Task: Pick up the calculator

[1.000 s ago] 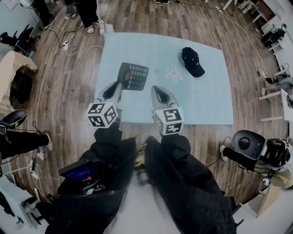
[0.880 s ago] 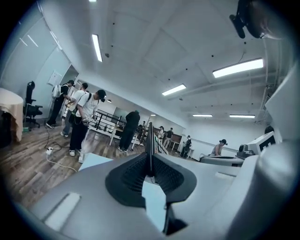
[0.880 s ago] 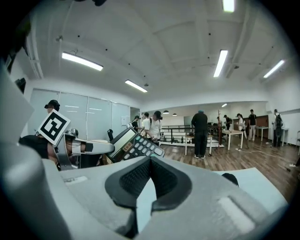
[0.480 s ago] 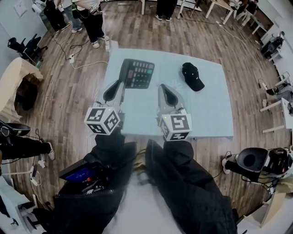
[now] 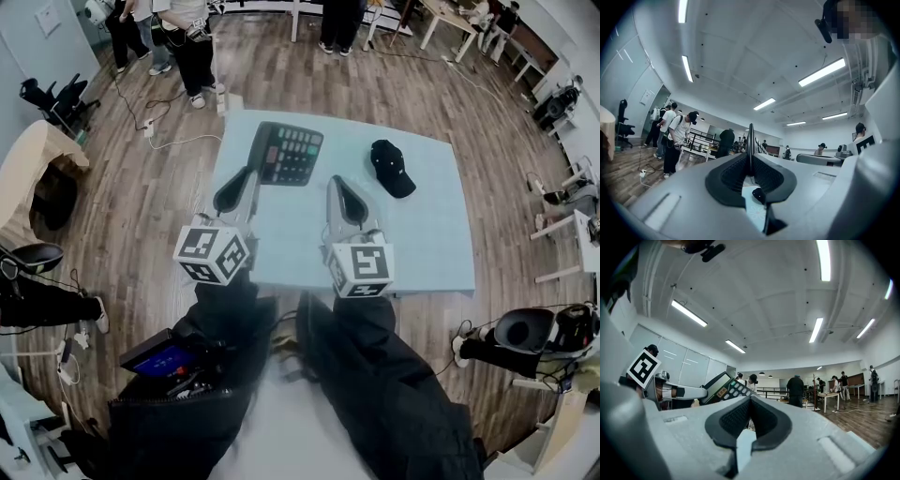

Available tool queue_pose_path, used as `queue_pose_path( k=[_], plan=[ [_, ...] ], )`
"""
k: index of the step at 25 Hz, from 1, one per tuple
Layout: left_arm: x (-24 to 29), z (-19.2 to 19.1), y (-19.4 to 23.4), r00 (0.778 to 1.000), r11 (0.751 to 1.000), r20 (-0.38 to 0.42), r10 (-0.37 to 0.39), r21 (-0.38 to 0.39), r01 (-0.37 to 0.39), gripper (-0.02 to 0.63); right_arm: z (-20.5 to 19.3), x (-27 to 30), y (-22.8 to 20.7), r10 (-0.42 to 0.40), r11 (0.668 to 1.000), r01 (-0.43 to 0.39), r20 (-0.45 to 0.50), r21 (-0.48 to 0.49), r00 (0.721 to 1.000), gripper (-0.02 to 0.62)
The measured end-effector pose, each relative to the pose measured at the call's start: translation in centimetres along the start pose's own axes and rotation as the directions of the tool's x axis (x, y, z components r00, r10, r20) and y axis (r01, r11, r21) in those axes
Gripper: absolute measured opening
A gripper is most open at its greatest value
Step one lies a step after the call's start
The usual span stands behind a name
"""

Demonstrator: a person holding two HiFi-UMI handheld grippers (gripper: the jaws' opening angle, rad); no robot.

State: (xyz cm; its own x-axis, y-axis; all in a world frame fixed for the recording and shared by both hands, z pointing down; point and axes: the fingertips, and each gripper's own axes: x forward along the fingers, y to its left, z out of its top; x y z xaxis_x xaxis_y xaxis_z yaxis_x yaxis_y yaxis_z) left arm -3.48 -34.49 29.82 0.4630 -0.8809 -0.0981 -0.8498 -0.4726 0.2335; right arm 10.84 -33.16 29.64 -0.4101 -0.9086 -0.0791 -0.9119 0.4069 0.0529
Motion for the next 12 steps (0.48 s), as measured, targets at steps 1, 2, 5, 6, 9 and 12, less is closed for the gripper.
queue_pose_path(
  k=[1, 2, 5, 6, 9, 12],
  plan=[
    [-0.02, 0.05, -0.11, 1.000, 1.000, 0.001, -0.002, 0.000, 0.002, 0.041, 0.01, -0.11, -0.04, -0.003, 1.000, 0.003, 0.000, -0.002, 1.000, 0.000],
    [-0.03, 0.10, -0.23, 1.000, 1.000, 0.002, -0.004, 0.000, 0.004, 0.041, 0.08, -0.20, -0.10, -0.006, 1.000, 0.006, 0.000, -0.003, 1.000, 0.000],
    [-0.05, 0.23, -0.52, 1.000, 1.000, 0.004, -0.009, 0.002, 0.009, 0.041, 0.41, -0.44, -0.23, -0.012, 1.000, 0.012, 0.003, -0.006, 1.000, 0.000],
    [-0.06, 0.24, -0.59, 1.000, 1.000, 0.003, -0.010, 0.002, 0.010, 0.041, 0.47, -0.51, -0.27, -0.014, 1.000, 0.014, 0.005, -0.007, 1.000, 0.000],
    [-0.05, 0.23, -0.68, 1.000, 1.000, -0.003, -0.011, -0.003, 0.011, 0.041, 0.59, -0.68, -0.38, -0.021, 1.000, 0.021, 0.010, -0.017, 1.000, 0.000],
    [-0.04, 0.20, -0.77, 1.000, 1.000, -0.006, -0.010, -0.006, 0.010, 0.041, 0.68, -0.88, -0.58, -0.031, 0.999, 0.032, 0.011, -0.020, 0.999, 0.000]
  ],
)
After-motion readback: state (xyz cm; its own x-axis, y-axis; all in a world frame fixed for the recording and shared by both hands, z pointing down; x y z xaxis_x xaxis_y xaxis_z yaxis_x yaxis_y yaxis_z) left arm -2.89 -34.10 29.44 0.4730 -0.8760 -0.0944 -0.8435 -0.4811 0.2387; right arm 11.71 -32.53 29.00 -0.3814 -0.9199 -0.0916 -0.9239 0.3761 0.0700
